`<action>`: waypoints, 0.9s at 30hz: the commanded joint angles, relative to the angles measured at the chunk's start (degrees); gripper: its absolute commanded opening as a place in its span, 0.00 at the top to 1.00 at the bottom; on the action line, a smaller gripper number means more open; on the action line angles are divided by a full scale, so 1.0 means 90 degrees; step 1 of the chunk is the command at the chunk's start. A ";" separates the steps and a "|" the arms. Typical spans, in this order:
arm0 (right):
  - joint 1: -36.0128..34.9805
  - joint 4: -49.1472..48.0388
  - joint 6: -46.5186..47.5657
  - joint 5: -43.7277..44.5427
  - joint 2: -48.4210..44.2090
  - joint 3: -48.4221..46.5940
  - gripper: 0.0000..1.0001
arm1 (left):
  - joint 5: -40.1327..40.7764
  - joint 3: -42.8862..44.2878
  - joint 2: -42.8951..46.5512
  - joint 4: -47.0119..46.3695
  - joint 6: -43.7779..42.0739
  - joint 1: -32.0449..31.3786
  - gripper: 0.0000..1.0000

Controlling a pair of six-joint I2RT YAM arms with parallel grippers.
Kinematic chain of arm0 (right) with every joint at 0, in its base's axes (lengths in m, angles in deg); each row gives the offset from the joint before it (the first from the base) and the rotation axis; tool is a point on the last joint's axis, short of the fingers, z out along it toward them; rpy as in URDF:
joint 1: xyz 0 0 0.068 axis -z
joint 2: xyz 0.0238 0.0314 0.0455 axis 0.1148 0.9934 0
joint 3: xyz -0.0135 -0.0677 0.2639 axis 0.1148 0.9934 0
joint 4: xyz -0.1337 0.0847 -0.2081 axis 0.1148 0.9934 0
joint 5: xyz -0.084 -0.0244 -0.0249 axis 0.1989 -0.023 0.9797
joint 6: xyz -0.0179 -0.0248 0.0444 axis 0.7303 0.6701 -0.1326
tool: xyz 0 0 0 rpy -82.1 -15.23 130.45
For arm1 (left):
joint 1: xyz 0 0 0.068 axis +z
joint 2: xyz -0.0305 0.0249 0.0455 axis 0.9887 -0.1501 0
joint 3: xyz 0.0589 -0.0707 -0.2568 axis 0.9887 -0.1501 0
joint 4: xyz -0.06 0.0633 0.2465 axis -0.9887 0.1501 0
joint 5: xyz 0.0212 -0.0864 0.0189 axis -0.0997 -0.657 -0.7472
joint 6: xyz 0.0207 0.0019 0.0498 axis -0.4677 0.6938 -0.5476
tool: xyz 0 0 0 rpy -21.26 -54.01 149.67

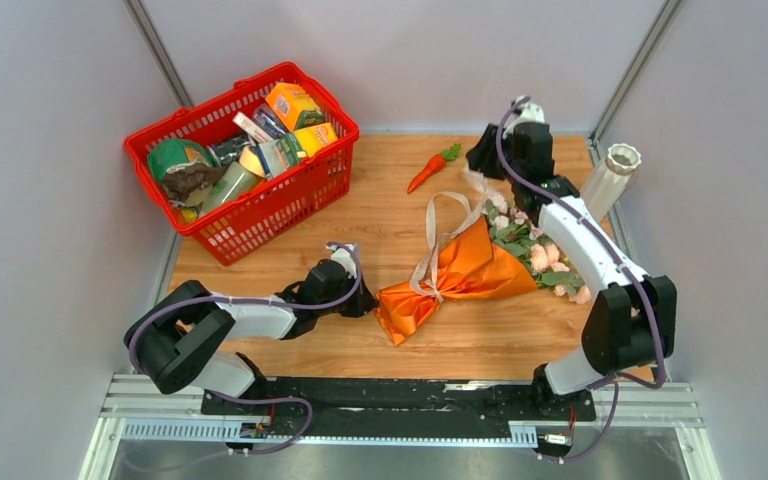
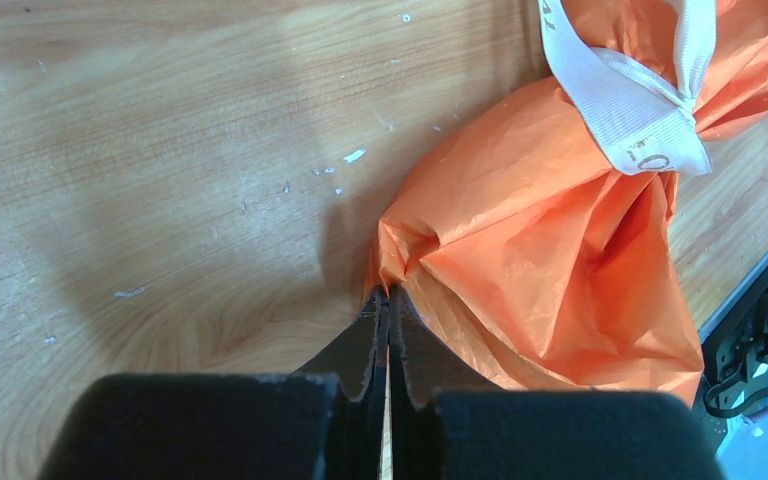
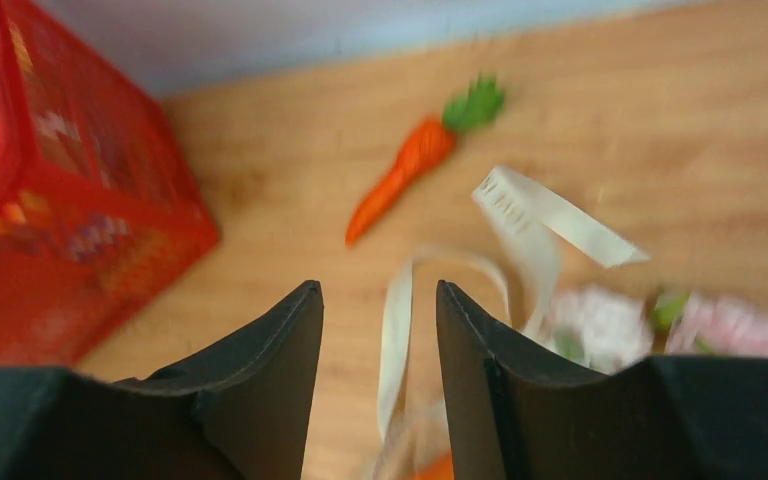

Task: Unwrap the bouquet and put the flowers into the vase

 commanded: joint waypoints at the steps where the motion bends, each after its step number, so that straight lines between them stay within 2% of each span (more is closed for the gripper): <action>1: -0.0282 0.0765 -0.0106 -0.1130 -0.1134 0.1220 0.52 | -0.0118 -0.0079 0.0092 0.0057 -0.0003 -0.0066 1.00; 8: -0.0839 0.0795 -0.0116 -0.2311 -0.2696 0.3291 0.61 | -0.0205 0.0067 0.0122 0.0175 -0.0081 -0.0066 1.00; 14: -0.0985 0.0473 -0.0146 -0.3250 -0.3498 0.4454 0.64 | -0.0352 0.0116 0.0151 0.0145 -0.0003 -0.0076 1.00; 20: -0.1054 0.0219 -0.0087 -0.3231 -0.3285 0.4739 0.71 | -0.0381 0.0253 0.0161 0.0272 0.0007 -0.0085 1.00; 27: -0.1269 -0.0074 0.0011 -0.3153 -0.2582 0.4914 0.72 | -0.0401 0.0312 0.0131 0.0331 0.0007 -0.0105 1.00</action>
